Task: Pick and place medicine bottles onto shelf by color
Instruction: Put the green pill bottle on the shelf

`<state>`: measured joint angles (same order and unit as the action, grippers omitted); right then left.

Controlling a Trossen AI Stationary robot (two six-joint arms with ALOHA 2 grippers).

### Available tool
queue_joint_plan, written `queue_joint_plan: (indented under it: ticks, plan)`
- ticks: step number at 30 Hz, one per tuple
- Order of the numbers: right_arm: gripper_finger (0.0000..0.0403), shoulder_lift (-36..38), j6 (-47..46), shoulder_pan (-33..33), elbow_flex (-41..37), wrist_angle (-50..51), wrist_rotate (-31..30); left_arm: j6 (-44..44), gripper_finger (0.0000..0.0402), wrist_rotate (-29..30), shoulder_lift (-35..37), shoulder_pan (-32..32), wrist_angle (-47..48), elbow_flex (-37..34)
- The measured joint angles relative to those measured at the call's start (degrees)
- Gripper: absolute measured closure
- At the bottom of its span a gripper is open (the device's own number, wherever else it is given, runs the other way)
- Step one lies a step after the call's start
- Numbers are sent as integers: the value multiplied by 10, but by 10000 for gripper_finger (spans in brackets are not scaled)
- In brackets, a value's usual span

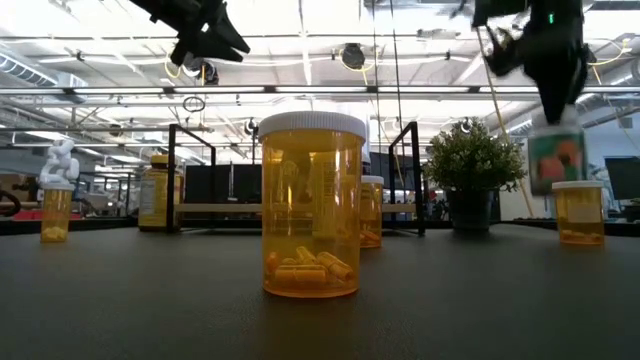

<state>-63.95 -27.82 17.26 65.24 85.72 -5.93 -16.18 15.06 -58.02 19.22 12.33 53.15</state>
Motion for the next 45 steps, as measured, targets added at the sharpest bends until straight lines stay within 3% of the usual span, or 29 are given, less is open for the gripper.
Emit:
queue_joint_plan:
  ticks: [6,14,22,31,33,41,45]
  plan:
    - [173,-49,20,0,157,23,29,12,279,0,0,21,-15,0]
    - [172,-207,82,-32,374,42,108,25,279,-25,0,44,-14,0]
    - [172,-350,172,-57,570,38,86,46,279,-46,10,49,26,0]
    - [172,-449,382,6,619,-67,-114,63,279,-47,18,54,58,0]
    - [172,-469,425,31,619,-96,-135,67,279,-47,18,55,60,0]
    - [172,-540,495,123,619,-144,-133,71,279,-47,18,55,61,0]
    - [172,-550,493,146,618,-144,-88,75,279,-47,18,55,61,0]
